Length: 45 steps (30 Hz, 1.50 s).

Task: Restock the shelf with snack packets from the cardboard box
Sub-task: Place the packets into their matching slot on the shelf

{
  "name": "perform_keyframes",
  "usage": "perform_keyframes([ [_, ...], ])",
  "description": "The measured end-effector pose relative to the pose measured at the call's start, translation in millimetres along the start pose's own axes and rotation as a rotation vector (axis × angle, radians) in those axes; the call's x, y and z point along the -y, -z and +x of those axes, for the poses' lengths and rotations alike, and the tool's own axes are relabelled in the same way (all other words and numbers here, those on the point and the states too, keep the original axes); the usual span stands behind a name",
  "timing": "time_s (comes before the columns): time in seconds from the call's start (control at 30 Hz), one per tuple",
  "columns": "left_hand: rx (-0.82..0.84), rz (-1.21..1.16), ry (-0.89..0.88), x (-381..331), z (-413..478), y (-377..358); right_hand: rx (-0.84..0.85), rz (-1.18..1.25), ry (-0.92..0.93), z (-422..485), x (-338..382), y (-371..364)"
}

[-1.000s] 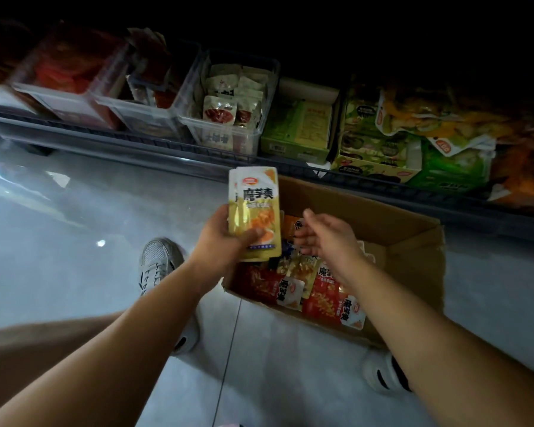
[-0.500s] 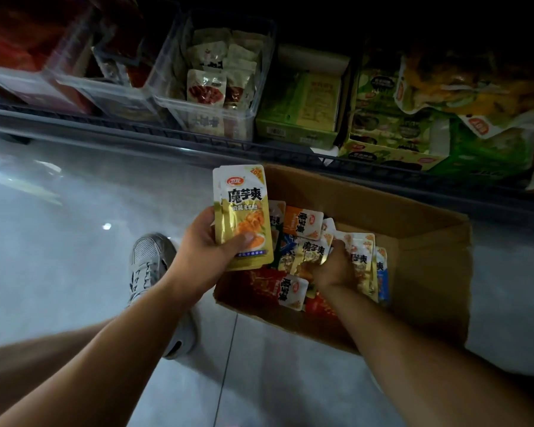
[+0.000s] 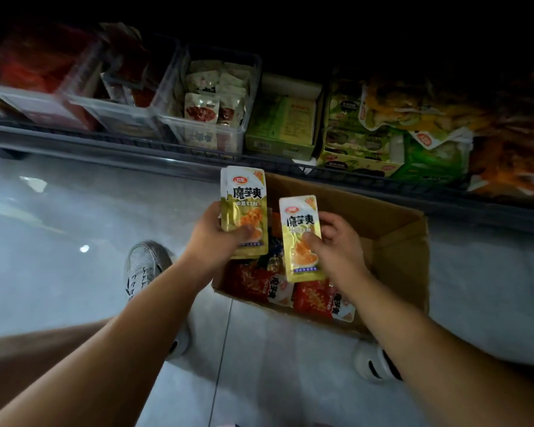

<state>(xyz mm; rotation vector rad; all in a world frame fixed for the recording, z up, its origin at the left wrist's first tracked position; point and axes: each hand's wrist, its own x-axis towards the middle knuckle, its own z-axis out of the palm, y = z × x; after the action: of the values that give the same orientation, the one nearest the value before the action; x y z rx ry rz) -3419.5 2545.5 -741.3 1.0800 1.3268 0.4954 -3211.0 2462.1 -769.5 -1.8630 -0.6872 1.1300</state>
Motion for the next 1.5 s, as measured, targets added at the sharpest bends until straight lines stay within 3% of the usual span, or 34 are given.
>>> perform_keyframes([
  [0.13, 0.091, -0.034, 0.009, -8.3, -13.7, -11.6, 0.024, 0.12, 0.085, -12.0, 44.2, -12.6],
  [0.4, 0.284, -0.353, 0.074, 2.5, -20.9, -10.9, -0.068, -0.068, 0.11, -15.2, 46.0, -14.4],
  [0.53, 0.31, -0.331, 0.064, 2.6, -15.8, -12.9, -0.051, -0.074, 0.096, -11.0, 42.4, -15.3],
  [0.67, 0.241, -0.24, 0.042, 3.1, -9.7, -18.4, 0.009, -0.066, 0.09, -3.4, 35.4, -14.3],
  [0.77, 0.178, -0.184, 0.02, 1.4, -4.7, -15.8, -0.01, -0.092, -0.011, 19.4, 3.7, 5.6],
  [0.87, 0.152, -0.114, 0.011, 2.0, -1.3, -10.7, -0.1, -0.319, -0.159, 44.7, -61.4, 39.4],
  [1.03, 0.124, -0.024, 0.005, 9.3, -0.4, -10.4, -0.081, -0.541, -0.314, 57.5, -137.0, 61.6],
  [1.33, 0.084, -0.023, 0.028, 11.0, 6.8, -10.5, -0.135, -0.511, -0.318, 74.0, -149.0, 52.1],
  [1.5, 0.091, -0.02, 0.021, 8.2, 6.8, -11.2, -0.191, -0.463, -0.142, 60.9, -119.8, 60.6],
])
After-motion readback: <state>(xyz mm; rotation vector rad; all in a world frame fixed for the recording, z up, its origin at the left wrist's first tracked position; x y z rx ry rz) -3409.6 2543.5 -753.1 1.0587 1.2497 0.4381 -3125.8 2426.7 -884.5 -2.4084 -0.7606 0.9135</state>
